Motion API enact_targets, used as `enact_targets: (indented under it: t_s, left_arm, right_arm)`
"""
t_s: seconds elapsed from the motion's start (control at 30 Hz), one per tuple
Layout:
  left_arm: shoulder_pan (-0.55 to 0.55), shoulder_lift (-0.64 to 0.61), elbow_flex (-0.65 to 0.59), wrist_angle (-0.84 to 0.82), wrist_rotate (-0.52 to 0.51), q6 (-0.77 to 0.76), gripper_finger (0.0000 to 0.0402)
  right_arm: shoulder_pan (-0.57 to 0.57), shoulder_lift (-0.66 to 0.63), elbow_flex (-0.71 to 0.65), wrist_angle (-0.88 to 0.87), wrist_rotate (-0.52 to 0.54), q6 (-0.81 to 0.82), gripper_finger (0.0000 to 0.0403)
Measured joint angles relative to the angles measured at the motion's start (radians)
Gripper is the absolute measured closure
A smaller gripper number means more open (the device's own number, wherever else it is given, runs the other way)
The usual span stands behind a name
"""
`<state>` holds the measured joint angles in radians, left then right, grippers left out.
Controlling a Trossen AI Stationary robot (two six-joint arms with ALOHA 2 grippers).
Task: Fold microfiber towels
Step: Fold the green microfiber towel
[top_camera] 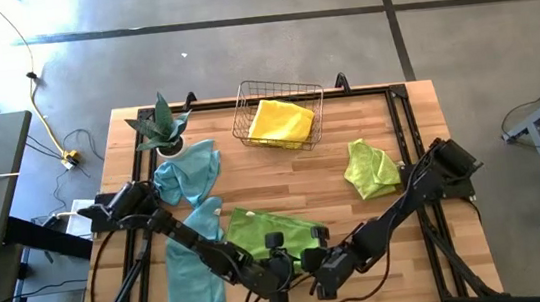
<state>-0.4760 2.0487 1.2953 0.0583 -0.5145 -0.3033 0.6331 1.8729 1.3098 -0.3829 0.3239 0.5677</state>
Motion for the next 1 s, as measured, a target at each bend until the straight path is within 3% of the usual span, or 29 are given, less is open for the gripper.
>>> enact_targets:
  t_s: [0.17,0.33,0.47,0.73,0.87,1.0]
  left_arm:
    - [0.005,0.0,0.0,-0.01,-0.013,-0.034,0.0254]
    - [0.005,0.0,0.0,-0.01,-0.012,-0.036,0.0319]
    - [0.005,0.0,0.0,-0.01,0.014,-0.036,0.0388]
    - [0.004,0.0,0.0,-0.012,0.033,-0.058,0.0396]
    - [0.002,0.0,0.0,-0.013,0.071,-0.069,0.0397]
    - [-0.009,0.0,0.0,-0.013,0.068,-0.1,0.0399]
  right_arm:
    - [-0.005,0.0,0.0,0.004,0.0,-0.011,0.0402]
    - [-0.005,0.0,0.0,0.003,-0.001,-0.061,0.0388]
    - [-0.005,0.0,0.0,0.003,-0.002,-0.117,0.0334]
    - [0.018,-0.001,0.0,-0.139,-0.133,-0.073,0.0231]
    - [0.044,-0.001,0.0,-0.224,0.017,-0.077,0.022]
    - [0.06,-0.001,-0.015,-0.205,0.146,-0.078,0.0219]
